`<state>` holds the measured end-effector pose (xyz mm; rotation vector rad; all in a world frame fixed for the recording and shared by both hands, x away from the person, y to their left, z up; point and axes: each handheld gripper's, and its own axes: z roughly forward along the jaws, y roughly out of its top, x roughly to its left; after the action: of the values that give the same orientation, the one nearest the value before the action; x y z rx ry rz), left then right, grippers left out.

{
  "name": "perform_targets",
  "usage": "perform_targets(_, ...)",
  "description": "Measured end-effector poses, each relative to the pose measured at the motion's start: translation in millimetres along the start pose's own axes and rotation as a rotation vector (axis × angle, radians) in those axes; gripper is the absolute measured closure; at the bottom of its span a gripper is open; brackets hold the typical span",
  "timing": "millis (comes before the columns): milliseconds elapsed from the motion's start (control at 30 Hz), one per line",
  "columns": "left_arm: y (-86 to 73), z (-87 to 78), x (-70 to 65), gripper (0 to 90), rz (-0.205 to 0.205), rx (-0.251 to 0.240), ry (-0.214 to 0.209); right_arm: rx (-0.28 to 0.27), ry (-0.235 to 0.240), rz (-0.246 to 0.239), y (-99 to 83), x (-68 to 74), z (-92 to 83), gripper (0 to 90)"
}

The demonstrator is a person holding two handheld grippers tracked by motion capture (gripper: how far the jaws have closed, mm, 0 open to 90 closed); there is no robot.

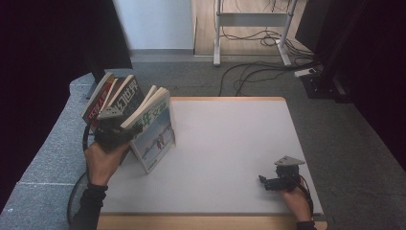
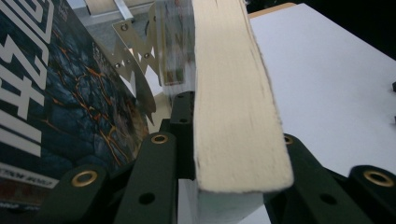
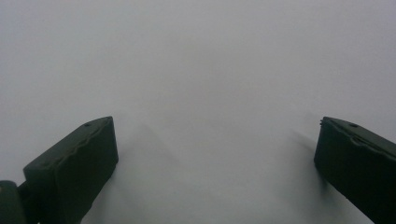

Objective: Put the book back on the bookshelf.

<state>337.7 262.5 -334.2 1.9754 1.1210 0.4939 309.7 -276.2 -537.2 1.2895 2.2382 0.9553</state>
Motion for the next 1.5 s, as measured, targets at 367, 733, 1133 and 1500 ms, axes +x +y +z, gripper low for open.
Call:
perform_targets(367,-22.3,4.1,-9.5,62.3,0.058,-0.039,0.029,0.0,0.0,0.0,-0.1,0.0,0.0,0.0)
perform_targets(733,-54.3,9.6,-12.4,60.2,0.068,-0.055,0.025,0.001,0.0,-0.001,0.2,0.1,-0.1,0.0)
perform_targets(1133,-83.1,21.0,-12.2,61.6,0.095,-0.02,0.04,0.003,0.0,0.0,0.4,0.2,-0.2,0.0)
perform_targets(1500,-108.2,38.2,-6.6,70.5,0.072,0.021,0.025,0.003,0.0,0.0,0.4,0.1,-0.1,0.0)
